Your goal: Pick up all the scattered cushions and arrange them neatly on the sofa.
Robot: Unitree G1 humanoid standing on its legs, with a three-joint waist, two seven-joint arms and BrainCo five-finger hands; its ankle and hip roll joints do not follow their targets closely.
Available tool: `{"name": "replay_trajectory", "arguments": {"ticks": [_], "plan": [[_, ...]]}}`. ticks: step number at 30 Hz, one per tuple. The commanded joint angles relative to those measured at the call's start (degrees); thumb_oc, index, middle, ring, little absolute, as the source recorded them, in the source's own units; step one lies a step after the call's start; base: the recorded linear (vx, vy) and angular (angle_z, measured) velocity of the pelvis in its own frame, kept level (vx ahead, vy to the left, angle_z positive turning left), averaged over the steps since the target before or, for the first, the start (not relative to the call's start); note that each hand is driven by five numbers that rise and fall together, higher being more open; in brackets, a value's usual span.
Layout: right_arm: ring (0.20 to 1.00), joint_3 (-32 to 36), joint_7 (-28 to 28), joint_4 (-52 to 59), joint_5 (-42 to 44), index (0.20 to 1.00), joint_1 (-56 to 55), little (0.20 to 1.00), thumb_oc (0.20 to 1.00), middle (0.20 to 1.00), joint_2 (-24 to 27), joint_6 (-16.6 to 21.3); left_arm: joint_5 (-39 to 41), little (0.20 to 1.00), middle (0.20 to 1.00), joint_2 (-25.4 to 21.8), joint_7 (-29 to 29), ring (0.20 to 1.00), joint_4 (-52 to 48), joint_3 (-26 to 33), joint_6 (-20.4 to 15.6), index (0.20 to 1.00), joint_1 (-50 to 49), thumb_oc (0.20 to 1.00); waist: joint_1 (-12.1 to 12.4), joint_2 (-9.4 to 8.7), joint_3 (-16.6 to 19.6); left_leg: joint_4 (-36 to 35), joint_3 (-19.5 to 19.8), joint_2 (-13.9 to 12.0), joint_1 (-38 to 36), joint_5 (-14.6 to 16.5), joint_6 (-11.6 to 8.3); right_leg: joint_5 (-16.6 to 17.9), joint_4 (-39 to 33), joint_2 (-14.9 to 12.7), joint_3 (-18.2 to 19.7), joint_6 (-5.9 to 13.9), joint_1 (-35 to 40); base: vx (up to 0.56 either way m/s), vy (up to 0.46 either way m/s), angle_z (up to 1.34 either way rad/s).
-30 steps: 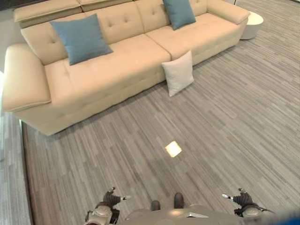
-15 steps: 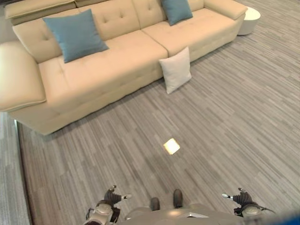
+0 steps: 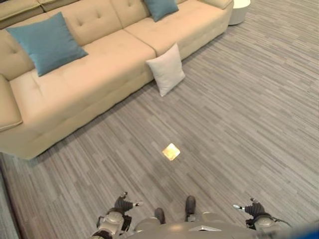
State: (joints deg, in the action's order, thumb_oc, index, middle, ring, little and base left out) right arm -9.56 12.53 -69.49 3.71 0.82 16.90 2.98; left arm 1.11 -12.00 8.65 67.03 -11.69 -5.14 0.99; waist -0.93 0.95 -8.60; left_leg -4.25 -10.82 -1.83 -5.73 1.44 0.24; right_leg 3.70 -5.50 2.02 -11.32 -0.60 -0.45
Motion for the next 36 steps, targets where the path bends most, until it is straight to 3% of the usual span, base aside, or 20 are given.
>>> {"name": "replay_trajectory", "arguments": {"ticks": [1, 3, 4, 6, 9, 12, 14, 17, 20, 22, 26, 27, 30, 31, 36], "plan": [[1.0, -1.1, 0.9, -1.4, 1.0, 1.0, 2.5, 1.0, 1.0, 1.0, 1.3, 1.4, -0.2, 1.0, 1.0, -0.1, -0.1, 1.0, 2.0, -1.8, -0.1, 1.0, 2.7, 1.0, -0.5, -2.7, -0.8, 5.5, 2.8, 0.4, 2.3, 2.1, -2.64, -4.8, 1.6, -4.0, 4.5, 5.84, 2.5, -0.02, -0.074, 0.05], [1.0, -1.1, 0.9, -1.3, 1.3, 1.0, 2.4, 1.0, 1.0, 1.0, 1.4, 1.5, 0.0, 1.0, 1.0, 0.0, -0.1, 1.0, 1.5, -2.4, -0.1, 1.0, 3.1, 1.0, -0.4, -3.21, -1.7, 9.6, 3.0, 0.3, 4.6, 2.9, -3.01, -5.0, 1.7, -4.2, 4.5, 5.43, 2.5, -0.05, -0.117, 0.01], [1.0, -1.4, 1.1, -1.2, 1.8, 1.0, 2.5, 1.0, 1.0, 1.0, 1.7, 1.8, 1.0, 1.0, 1.0, 0.3, 0.1, 1.0, 0.9, -3.1, -0.3, 1.0, 4.4, 1.0, -0.2, -4.56, -3.1, 18.5, 3.7, 0.1, 9.6, 3.2, -4.3, -5.5, 1.2, -4.7, 4.2, 4.58, 3.1, -0.04, -0.15, 0.01], [1.0, -1.6, 1.3, -1.2, 1.9, 1.0, 2.5, 1.0, 1.0, 1.0, 1.8, 1.9, 1.2, 1.0, 1.0, 0.3, 0.2, 1.0, 0.7, -3.5, -0.4, 1.0, 4.8, 1.0, -0.1, -4.72, -3.6, 20.5, 4.6, 0.0, 11.4, 2.4, -4.27, -5.6, 1.2, -4.7, 4.1, 4.4, 3.3, 0.01, -0.075, 0.14], [1.0, -2.0, 1.6, -0.9, 1.9, 1.0, 2.8, 1.0, 1.0, 1.0, 2.1, 2.0, 1.4, 1.0, 1.0, 0.4, 0.4, 1.0, 0.8, -3.9, -0.5, 1.0, 5.2, 1.0, 0.7, -5.43, -3.7, 18.4, 5.6, 0.5, 15.3, 2.1, -3.57, -5.9, 1.1, -4.9, 4.2, 4.57, 3.7, 0.11, -0.005, -0.02], [1.0, -2.8, 2.0, -0.5, 1.9, 1.0, 3.0, 1.0, 1.0, 1.0, 2.2, 1.9, 1.5, 1.0, 1.0, 0.0, 0.5, 1.0, 1.2, -4.0, -0.3, 1.0, 5.5, 1.0, 1.8, -5.47, -3.9, 14.1, 6.6, 0.8, 17.6, -1.0, -3.58, -6.4, 0.9, -4.1, 4.9, 4.6, 4.2, 0.1, 0.053, 0.0], [1.0, -3.3, 1.5, -0.3, 1.5, 1.0, 3.4, 1.0, 1.0, 1.0, 1.7, 1.8, 1.3, 1.0, 1.0, -0.4, 0.5, 1.0, 2.6, -2.8, 0.0, 1.0, 4.5, 1.0, 2.1, -5.14, -2.3, 9.0, 7.2, 1.1, 14.4, -1.3, -2.93, -7.5, 1.5, -3.9, 6.7, 4.97, 4.9, 0.26, 0.2, -0.44], [1.0, -3.5, 1.4, -0.1, 1.4, 1.0, 3.7, 1.0, 1.0, 1.0, 1.4, 1.8, 1.1, 1.0, 1.0, -0.8, 0.5, 1.0, 2.8, -2.3, 0.0, 1.0, 4.5, 1.0, 2.5, -5.11, -1.9, 8.5, 6.6, 1.3, 13.4, -0.9, -2.45, -8.0, 2.5, -4.3, 7.5, 5.19, 4.9, 0.17, 0.179, -0.52], [1.0, -3.6, 1.0, 0.7, 1.4, 1.0, 4.7, 1.0, 1.0, 1.0, 1.1, 1.5, 1.2, 1.0, 1.0, -1.8, 0.4, 1.0, 2.8, -1.6, 0.2, 1.0, 4.5, 1.0, 3.4, -5.03, -1.8, 8.2, 5.4, 1.7, 11.8, 0.6, -1.02, -9.1, 7.8, -5.6, 8.2, 6.08, 3.4, 0.09, 0.138, -0.38], [1.0, -3.7, 0.7, 1.4, 1.3, 1.0, 5.8, 1.0, 1.0, 1.0, 1.1, 1.4, 0.9, 1.0, 1.0, -2.8, 0.5, 1.0, 2.7, -1.4, 0.3, 1.0, 4.9, 1.0, 3.1, -4.53, -2.6, 8.1, 4.7, 1.7, 10.3, 1.6, 0.15, -7.9, 17.0, -5.9, 8.8, 8.08, -1.2, 0.08, 0.151, -0.45], [1.0, -3.9, 0.8, 2.1, 1.2, 1.0, 7.0, 1.0, 1.0, 1.0, 1.1, 1.4, 1.1, 1.0, 1.0, -3.4, 0.8, 1.0, 2.6, -1.3, 0.1, 1.0, 5.5, 1.0, 2.6, -3.61, -3.5, 7.6, 3.9, 1.6, 8.7, 2.4, 0.98, -5.9, 23.6, -6.8, 7.6, 9.43, -6.7, 0.07, 0.074, -0.22], [1.0, -3.9, 0.7, 2.0, 0.8, 1.0, 7.4, 1.0, 1.0, 1.0, 1.2, 1.2, 0.9, 1.0, 1.0, -3.3, 0.8, 1.0, 2.8, -1.2, 0.2, 1.0, 5.5, 1.0, 2.6, -3.47, -3.3, 6.6, 3.3, 1.9, 6.7, 3.2, 0.94, -5.7, 19.6, -8.2, 4.6, 9.08, -7.0, 0.23, 0.014, -0.26], [1.0, -4.0, 0.8, 2.0, 0.1, 1.0, 7.7, 1.0, 1.0, 1.0, 1.4, 1.1, 0.8, 1.0, 1.0, -3.2, 0.5, 1.0, 3.2, -1.0, 0.3, 1.0, 5.3, 1.0, 2.5, -3.32, -3.3, 5.7, 2.7, 1.9, 4.9, 3.9, 0.73, -4.2, 15.2, -9.2, 1.7, 8.74, -7.7, 0.21, -0.055, -0.4], [1.0, -4.1, 0.9, 2.1, -0.5, 1.0, 7.9, 1.0, 1.0, 1.0, 1.7, 0.9, 0.6, 1.0, 1.0, -3.1, 0.3, 1.0, 3.8, -0.7, 0.2, 1.0, 5.1, 1.0, 2.2, -3.51, -3.3, 5.0, 2.8, 2.2, 3.2, 4.5, 0.47, -2.2, 10.7, -9.6, -0.1, 8.91, -9.2, 0.26, -0.086, -0.22], [1.0, -3.9, 0.6, 2.5, -0.6, 1.0, 7.1, 1.0, 1.0, 1.0, 2.2, 0.9, 0.0, 1.0, 1.0, -2.5, 0.2, 1.0, 4.6, -0.9, -0.1, 1.0, 5.3, 1.0, 1.0, -3.78, -3.2, 4.9, 4.3, 2.6, 0.7, 6.0, -0.09, 0.0, 6.8, -9.2, 1.4, 9.18, -9.4, 0.22, -0.114, 0.07]]}}
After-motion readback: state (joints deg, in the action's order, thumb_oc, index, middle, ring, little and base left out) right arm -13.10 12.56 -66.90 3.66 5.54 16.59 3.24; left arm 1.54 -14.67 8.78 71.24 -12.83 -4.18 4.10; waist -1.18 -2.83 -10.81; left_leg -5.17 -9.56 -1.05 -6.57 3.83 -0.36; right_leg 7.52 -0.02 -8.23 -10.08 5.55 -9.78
